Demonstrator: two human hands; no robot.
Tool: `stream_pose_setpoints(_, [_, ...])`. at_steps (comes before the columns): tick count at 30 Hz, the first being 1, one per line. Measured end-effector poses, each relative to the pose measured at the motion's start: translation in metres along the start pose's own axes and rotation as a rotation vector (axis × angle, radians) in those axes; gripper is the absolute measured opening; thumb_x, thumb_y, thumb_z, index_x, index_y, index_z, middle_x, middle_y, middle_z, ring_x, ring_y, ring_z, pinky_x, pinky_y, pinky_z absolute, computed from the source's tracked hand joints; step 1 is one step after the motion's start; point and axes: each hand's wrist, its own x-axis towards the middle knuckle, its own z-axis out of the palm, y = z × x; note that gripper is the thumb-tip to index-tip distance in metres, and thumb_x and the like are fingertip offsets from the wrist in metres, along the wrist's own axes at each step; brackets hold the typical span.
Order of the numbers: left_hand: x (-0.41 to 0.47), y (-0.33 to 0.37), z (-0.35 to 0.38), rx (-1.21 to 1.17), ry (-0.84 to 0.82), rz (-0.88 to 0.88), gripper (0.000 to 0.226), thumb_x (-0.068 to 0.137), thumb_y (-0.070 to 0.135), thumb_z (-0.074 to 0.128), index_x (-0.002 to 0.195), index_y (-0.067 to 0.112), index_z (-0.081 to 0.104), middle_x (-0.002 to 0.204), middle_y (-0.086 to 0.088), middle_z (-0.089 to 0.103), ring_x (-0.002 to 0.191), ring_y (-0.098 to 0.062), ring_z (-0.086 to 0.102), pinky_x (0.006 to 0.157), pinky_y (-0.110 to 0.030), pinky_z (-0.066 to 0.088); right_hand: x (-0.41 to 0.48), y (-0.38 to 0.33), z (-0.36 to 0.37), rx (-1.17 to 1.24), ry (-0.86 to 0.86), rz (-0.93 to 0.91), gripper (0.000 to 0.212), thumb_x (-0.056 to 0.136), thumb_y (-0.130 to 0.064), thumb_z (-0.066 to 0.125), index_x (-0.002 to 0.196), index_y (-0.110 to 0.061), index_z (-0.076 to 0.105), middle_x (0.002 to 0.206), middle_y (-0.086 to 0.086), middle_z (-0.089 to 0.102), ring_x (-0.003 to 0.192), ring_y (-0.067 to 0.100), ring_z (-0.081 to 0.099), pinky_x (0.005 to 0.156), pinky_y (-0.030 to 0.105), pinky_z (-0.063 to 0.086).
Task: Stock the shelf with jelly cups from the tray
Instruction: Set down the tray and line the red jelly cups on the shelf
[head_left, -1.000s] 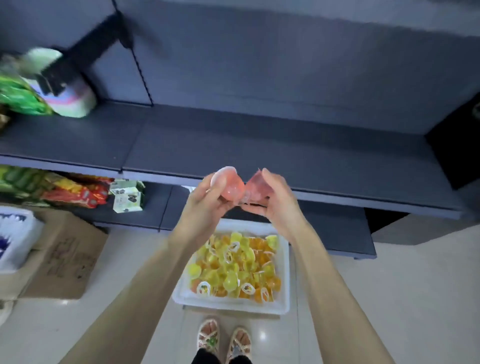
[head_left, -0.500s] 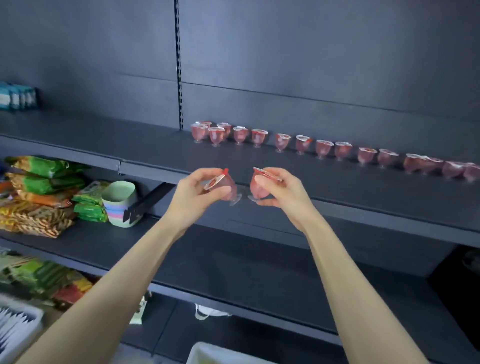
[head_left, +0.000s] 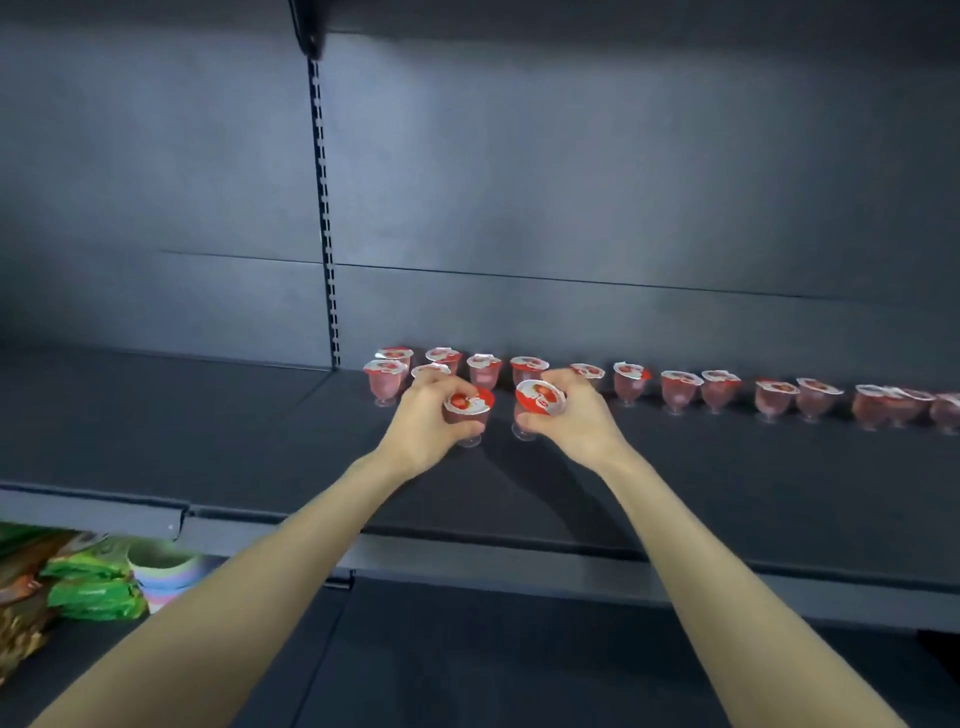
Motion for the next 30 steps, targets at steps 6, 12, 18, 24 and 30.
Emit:
stream_pose_setpoints(6, [0.050, -0.032, 0.024, 0.086, -0.138, 0.066, 0.036, 0.078, 0.017, 0.074, 0.111, 0.012, 0.061, 0.119, -0.003, 0.044, 0.103, -0.018, 0.050, 0.087, -0.017, 0.034, 0.039, 0.017, 0.022, -0.131, 0.038, 0.010, 0.044, 0.080, -0.009, 0.071, 0.118, -0.016, 0.051, 0.125, 0.005, 0.041, 0.108, 0.018, 0.048, 0.087, 0.022, 0.038])
stream_pose_setpoints(12, [0.076, -0.045, 0.047, 0.232, -0.167, 0.126, 0.035, 0.088, 0.025, 0.063, 0.119, 0.010, 0.054, 0.127, -0.006, 0.038, 0.101, -0.029, 0.058, 0.091, -0.045, 0.046, 0.070, 0.037, 0.030, -0.258, 0.021, -0.019, 0.034, 0.088, -0.015, 0.065, 0.119, -0.017, 0.052, 0.131, 0.004, 0.037, 0.118, 0.022, 0.046, 0.100, 0.032, 0.042])
stream_pose_setpoints(18, [0.085, -0.050, 0.057, 0.313, -0.135, 0.152, 0.036, 0.092, 0.031, 0.057, 0.119, 0.008, 0.051, 0.127, -0.010, 0.039, 0.100, -0.029, 0.059, 0.082, -0.036, 0.049, 0.079, 0.043, 0.031, -0.348, -0.006, -0.079, 0.036, 0.089, -0.018, 0.064, 0.124, -0.019, 0.054, 0.132, 0.001, 0.041, 0.122, 0.020, 0.045, 0.100, 0.038, 0.044])
stream_pose_setpoints(24, [0.085, -0.046, 0.056, 0.371, -0.163, 0.171, 0.038, 0.094, 0.030, 0.055, 0.121, 0.006, 0.045, 0.127, -0.013, 0.036, 0.097, -0.032, 0.058, 0.077, -0.035, 0.048, 0.080, 0.040, 0.027, -0.462, -0.041, -0.107, 0.040, 0.087, -0.014, 0.065, 0.124, -0.019, 0.051, 0.136, 0.002, 0.043, 0.123, 0.024, 0.047, 0.095, 0.042, 0.046])
stream_pose_setpoints(30, [0.087, -0.037, 0.038, 0.431, -0.336, 0.161, 0.047, 0.091, 0.027, 0.057, 0.130, 0.008, 0.039, 0.133, -0.012, 0.032, 0.104, -0.040, 0.055, 0.081, -0.043, 0.045, 0.077, 0.027, 0.019, -0.621, -0.124, -0.059, 0.052, 0.086, -0.016, 0.065, 0.134, -0.021, 0.045, 0.140, 0.004, 0.043, 0.123, 0.030, 0.046, 0.095, 0.043, 0.044])
